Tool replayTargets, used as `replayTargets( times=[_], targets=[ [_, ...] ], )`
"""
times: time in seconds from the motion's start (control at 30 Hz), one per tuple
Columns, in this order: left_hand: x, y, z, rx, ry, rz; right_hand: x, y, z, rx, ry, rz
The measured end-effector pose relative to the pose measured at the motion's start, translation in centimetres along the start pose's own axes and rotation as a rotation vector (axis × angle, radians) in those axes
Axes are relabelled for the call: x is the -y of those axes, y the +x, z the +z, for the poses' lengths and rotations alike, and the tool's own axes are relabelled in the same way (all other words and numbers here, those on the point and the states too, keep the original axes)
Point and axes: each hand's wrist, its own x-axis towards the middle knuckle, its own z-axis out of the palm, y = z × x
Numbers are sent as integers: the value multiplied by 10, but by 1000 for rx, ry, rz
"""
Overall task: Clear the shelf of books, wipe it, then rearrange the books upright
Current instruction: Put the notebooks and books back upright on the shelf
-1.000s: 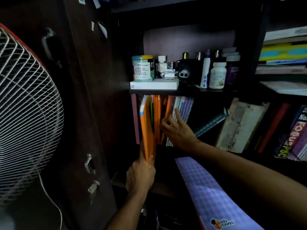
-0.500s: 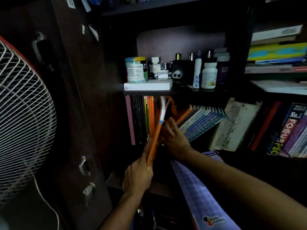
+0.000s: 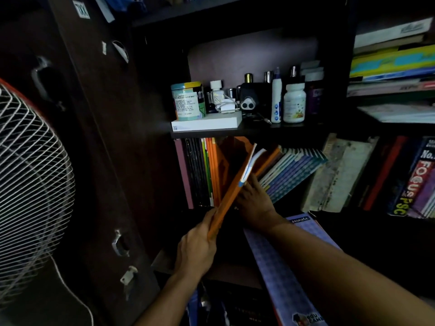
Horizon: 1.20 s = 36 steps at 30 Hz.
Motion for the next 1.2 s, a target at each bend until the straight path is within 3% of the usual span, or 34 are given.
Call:
replayTargets(
  times=[0.07, 0.17, 0.23, 0.37, 0.5, 0.57, 0.63, 0.73, 0.8, 0.87, 1.2],
  targets=[
    [3, 11, 5, -21, -30, -24, -3, 5, 2, 191, -5, 29],
    [-3, 20, 8, -189, -100, -43, 5, 5, 8, 194, -29, 60],
    [-1, 25, 16, -180, -152, -13, 7, 4, 9, 209, 15, 81],
    [5, 41, 24, -46, -16, 97, 11, -2, 21, 24, 90, 91],
    [-5, 62, 29, 47, 138, -16, 8, -6, 20, -165, 205, 61],
    [-2, 70, 35, 63, 162, -14, 5, -7, 9, -248, 330, 133],
    [5, 77, 40, 57, 151, 7, -3, -16, -2, -398, 486, 369],
    [8, 83, 44, 66, -10, -43, -25, -43, -10, -599, 923, 963],
    [9, 84, 48, 57, -48, -44, -34, -53, -13, -611, 1024, 1285],
    [11, 83, 48, 40, -72, -40, -37, -54, -14, -512, 1048, 1424],
    [-7, 93, 61, 28, -44, -29, -38, -47, -4, -249, 1122, 1126]
  ],
)
